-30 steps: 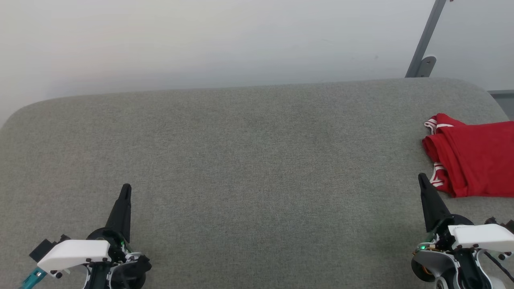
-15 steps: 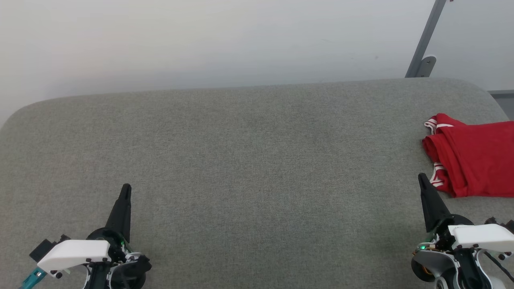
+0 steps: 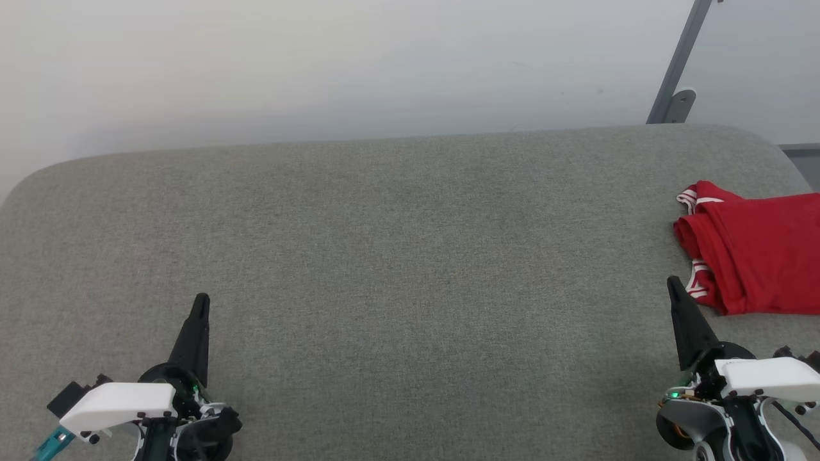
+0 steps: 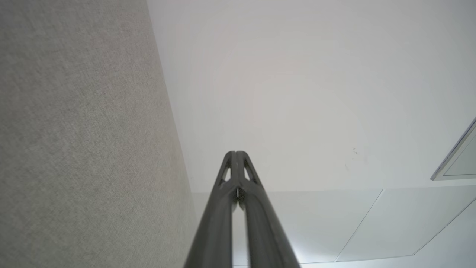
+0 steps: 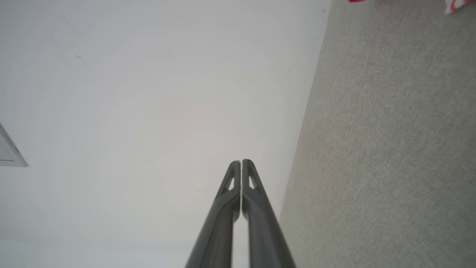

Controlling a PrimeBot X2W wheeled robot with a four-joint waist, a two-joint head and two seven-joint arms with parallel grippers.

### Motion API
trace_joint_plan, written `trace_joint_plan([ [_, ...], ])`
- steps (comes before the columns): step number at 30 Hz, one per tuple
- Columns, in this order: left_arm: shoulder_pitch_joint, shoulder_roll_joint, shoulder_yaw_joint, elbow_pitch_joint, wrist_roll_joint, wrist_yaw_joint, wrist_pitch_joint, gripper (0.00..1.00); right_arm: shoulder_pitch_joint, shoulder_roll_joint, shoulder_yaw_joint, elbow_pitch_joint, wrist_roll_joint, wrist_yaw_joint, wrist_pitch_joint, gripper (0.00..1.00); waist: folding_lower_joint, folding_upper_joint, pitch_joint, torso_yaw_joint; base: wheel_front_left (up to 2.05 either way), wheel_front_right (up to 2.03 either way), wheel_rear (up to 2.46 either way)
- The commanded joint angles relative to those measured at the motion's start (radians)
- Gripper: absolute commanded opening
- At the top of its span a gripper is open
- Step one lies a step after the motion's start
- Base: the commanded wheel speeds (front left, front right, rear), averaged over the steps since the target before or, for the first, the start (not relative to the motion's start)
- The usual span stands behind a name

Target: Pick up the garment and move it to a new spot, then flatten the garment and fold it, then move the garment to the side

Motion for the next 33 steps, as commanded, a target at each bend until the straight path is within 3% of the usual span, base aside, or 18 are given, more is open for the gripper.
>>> trace_joint_plan([
  [1,-0.013,-0.001,0.002,0.000,0.003,-0.006,0.000,0.00,-0.005,0.001,0.000,0.002,0.004,0.000,0.003,0.00,0.0000,-0.0001,0.000,0.000,0.00,0.00,0.00],
  [33,-0.013,-0.002,0.003,0.000,0.005,-0.006,0.002,0.00,-0.005,0.001,0.000,0.002,0.004,0.000,0.003,0.00,0.0000,-0.0001,0.000,0.000,0.00,0.00,0.00],
])
